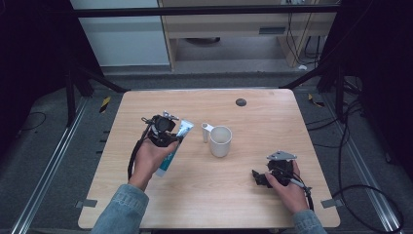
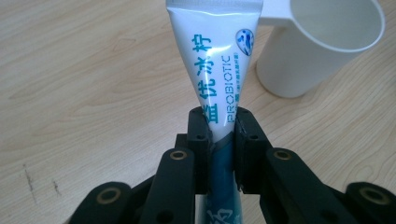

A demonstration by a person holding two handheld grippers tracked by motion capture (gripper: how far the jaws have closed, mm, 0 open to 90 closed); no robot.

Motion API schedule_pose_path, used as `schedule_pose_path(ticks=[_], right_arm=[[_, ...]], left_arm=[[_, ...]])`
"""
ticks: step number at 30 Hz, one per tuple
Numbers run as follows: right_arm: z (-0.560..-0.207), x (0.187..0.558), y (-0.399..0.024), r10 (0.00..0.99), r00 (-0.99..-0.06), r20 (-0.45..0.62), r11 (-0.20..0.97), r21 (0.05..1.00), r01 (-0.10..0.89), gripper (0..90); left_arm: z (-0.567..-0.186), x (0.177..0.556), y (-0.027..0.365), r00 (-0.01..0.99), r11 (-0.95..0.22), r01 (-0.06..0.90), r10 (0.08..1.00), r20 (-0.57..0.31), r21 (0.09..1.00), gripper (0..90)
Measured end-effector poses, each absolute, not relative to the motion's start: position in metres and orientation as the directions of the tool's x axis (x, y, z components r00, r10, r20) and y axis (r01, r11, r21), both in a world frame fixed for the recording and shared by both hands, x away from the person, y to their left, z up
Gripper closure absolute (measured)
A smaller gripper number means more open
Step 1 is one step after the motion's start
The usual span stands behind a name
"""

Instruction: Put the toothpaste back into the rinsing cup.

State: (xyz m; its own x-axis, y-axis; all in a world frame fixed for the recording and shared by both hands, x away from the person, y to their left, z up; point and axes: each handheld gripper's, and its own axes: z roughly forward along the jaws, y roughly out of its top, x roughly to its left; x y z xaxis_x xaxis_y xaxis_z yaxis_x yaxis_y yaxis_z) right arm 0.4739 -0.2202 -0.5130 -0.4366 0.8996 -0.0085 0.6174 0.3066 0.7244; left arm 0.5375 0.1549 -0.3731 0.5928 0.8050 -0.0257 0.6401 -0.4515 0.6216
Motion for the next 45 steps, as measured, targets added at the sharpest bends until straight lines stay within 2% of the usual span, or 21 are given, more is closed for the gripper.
schedule_pose_path(ticks=[7, 27, 41, 45], right_arm=[[-0.513, 0.474, -0.220, 0.899, -0.438, -0.011, 0.309, 0.724, 0.616, 0.6], [-0.512, 0.473, -0.221, 0.895, -0.445, 0.013, 0.300, 0.721, 0.624, 0.6], [-0.512, 0.473, -0.221, 0.896, -0.444, 0.011, 0.301, 0.721, 0.625, 0.6], [-0.513, 0.474, -0.222, 0.889, -0.458, -0.009, 0.321, 0.725, 0.609, 0.6]], left_arm=[[-0.365, 0.532, 0.141, 0.618, -0.457, 0.604, 0.786, -0.022, 0.653, 78.5], [-0.356, 0.536, 0.121, 0.644, -0.471, 0.579, 0.765, -0.020, 0.666, 78.6], [-0.345, 0.537, 0.105, 0.639, -0.429, 0.542, 0.769, -0.023, 0.722, 78.5], [-0.340, 0.536, 0.104, 0.645, -0.398, 0.538, 0.762, -0.058, 0.743, 78.6]])
